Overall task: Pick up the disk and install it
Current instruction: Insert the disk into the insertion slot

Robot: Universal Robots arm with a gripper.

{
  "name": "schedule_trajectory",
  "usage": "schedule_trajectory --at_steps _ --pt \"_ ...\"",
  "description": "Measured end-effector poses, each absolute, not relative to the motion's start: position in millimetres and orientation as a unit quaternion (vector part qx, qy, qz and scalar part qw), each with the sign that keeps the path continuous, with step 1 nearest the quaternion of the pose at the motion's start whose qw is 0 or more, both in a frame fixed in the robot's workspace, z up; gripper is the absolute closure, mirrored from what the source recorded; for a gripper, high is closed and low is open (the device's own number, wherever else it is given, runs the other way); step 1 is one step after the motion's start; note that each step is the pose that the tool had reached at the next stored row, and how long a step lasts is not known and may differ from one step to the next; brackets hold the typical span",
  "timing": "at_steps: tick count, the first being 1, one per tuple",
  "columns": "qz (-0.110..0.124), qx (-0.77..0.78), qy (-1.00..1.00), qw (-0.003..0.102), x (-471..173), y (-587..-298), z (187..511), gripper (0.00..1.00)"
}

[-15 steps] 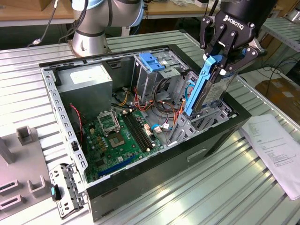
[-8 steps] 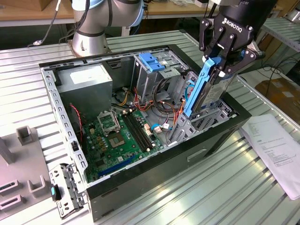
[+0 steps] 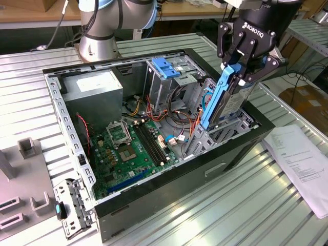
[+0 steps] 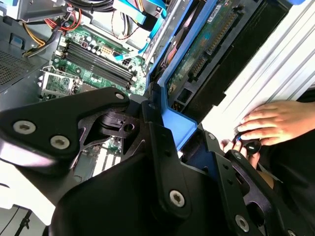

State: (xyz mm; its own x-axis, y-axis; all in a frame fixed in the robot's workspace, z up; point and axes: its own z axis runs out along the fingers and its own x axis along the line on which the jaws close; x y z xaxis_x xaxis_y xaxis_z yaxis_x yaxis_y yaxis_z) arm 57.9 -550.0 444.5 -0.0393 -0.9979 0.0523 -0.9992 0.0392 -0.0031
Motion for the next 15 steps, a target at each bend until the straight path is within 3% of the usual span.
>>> schedule_trajectory --at_steps 15 --pt "0.018 0.693 -0.721 0.019 59.9 -550.2 438.1 0.63"
